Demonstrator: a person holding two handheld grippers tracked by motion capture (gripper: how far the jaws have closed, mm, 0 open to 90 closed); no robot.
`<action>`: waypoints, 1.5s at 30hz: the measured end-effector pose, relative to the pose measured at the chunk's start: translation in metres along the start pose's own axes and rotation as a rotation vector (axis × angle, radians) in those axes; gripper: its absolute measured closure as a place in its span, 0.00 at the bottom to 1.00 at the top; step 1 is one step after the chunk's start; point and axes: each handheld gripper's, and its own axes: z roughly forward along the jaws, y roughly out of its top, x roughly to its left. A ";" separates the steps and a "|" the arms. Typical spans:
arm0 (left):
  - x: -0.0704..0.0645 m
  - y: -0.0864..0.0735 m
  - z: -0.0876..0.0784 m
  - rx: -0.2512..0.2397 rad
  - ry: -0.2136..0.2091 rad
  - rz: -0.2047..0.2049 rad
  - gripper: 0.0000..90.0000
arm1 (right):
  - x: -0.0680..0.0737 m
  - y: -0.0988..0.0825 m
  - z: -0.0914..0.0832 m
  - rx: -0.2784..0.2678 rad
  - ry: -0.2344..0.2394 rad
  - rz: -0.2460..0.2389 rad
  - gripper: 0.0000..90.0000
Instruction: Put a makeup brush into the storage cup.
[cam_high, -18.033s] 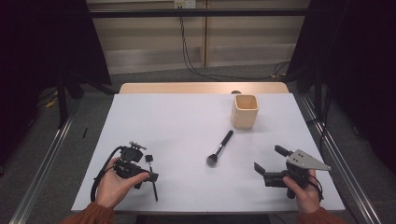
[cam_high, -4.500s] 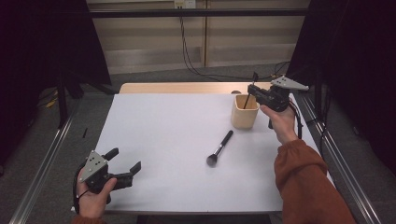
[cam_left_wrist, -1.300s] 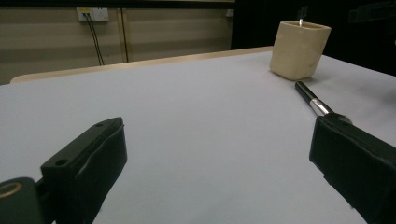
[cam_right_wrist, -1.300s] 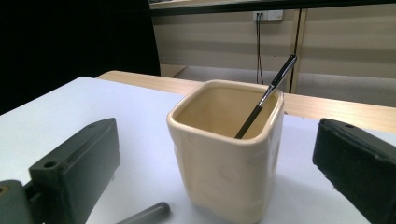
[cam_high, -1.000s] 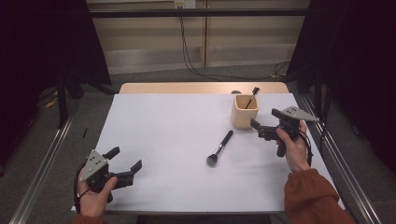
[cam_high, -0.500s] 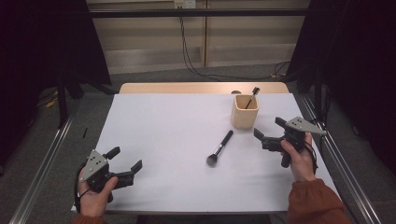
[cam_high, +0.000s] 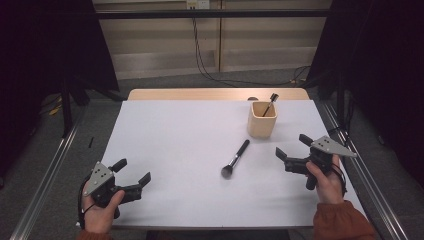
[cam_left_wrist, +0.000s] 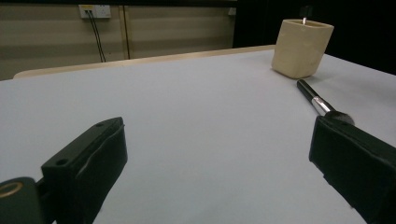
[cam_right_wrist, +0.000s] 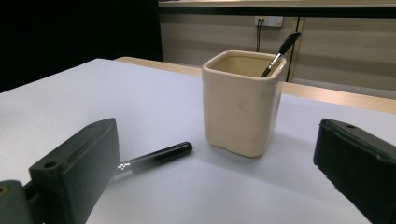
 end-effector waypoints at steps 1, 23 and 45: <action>0.000 0.000 -0.001 -0.001 -0.001 0.000 0.05 | 0.000 -0.001 -0.002 0.005 -0.001 -0.005 0.00; -0.007 0.000 -0.008 -0.001 -0.002 0.003 0.05 | 0.006 -0.033 -0.055 0.055 -0.010 -0.025 0.00; -0.006 -0.001 -0.008 0.001 -0.006 0.003 0.05 | 0.004 -0.038 -0.062 0.044 0.009 0.000 0.01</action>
